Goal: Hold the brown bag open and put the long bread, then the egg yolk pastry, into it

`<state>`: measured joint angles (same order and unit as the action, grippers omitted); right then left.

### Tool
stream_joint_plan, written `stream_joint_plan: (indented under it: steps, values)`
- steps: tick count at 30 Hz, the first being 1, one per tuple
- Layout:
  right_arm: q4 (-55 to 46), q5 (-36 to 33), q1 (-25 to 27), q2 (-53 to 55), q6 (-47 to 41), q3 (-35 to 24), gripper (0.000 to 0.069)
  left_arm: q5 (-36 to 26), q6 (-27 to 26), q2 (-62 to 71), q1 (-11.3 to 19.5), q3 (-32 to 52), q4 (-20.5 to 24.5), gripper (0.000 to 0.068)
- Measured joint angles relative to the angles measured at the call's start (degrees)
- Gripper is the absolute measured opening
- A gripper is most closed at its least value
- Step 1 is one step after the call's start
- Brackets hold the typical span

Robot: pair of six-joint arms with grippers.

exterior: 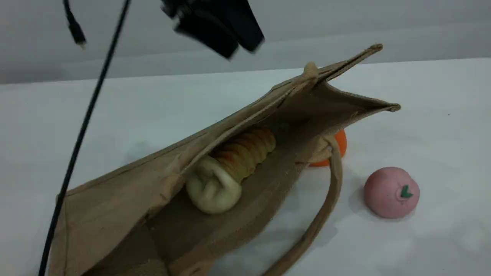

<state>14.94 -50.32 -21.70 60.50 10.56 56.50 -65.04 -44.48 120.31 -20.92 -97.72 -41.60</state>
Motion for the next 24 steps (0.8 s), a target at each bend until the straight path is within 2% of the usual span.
stream_joint_plan:
  steps: [4, 13, 24]
  values:
    - [-0.1, 0.4, 0.0, 0.0, 0.0, 0.0, 0.0461, 2.2, 0.0, 3.7, -2.7, 0.0, 1.3, 0.0533]
    - [-0.1, 0.4, 0.0, 0.0, -0.4, 0.0, 0.0461, 6.6, 0.9, 11.7, -8.2, 0.0, 1.0, 0.0533]
    - [-0.2, 0.4, 0.0, 0.0, -0.7, 0.0, 0.0461, 9.4, 0.9, 13.2, -9.0, 0.0, 0.0, 0.0533]
